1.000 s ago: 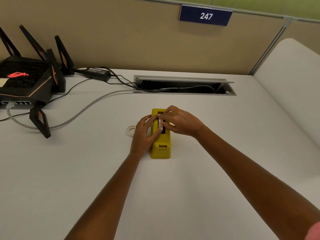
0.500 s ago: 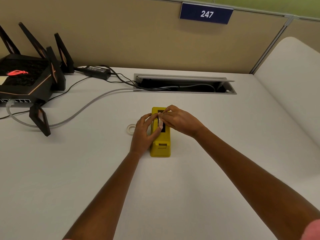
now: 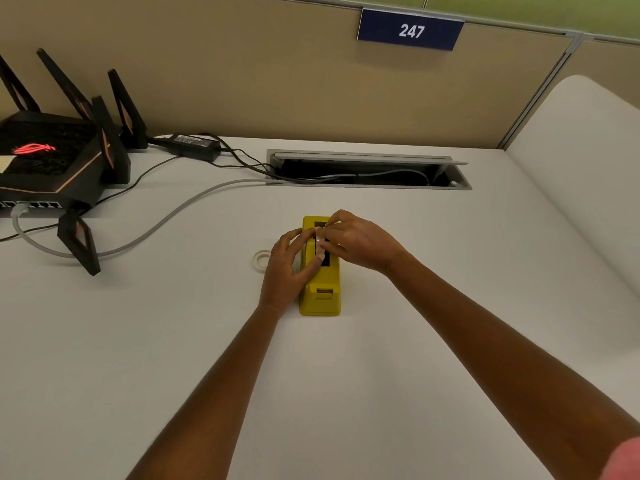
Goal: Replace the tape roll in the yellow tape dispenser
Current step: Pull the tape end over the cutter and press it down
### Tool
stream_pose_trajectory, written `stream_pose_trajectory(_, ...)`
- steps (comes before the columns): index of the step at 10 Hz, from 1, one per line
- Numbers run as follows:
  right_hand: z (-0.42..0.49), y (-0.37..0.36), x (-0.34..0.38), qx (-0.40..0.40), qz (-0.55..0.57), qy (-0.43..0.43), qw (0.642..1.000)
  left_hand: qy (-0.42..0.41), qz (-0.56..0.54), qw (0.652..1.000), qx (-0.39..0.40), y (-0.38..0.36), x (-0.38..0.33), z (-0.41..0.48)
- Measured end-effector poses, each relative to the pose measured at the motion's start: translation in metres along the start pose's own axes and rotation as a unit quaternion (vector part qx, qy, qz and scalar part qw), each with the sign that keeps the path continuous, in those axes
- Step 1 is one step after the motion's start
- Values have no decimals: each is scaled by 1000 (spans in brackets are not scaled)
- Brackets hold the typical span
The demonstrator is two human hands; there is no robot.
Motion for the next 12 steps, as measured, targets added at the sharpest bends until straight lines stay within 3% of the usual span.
stream_pose_trajectory(4, 0, -3, 4, 1, -33, 30, 999, 0, -3, 1000, 1, 0, 0, -1)
stream_pose_trajectory(7, -5, -6, -8, 7, 111, -97, 989, 5, -9, 1000, -1, 1, -2, -1)
stream_pose_trajectory(9, -6, -4, -5, -28, 149, -114, 982, -1, -8, 1000, 1, 2, -4, 0)
stream_pose_trajectory(12, -9, 1, 5, -61, 100, -81, 990, -1, -8, 1000, 0, 1, 0, 0)
Point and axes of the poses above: each hand's wrist, its own z-axis towards the middle knuckle, its own y-axis out of the back of the hand, x = y × z, the point moved 5 cm from there along z, towards the middle knuckle, and after that the axes turned 13 degrees about -y, right-handed, at the moved point
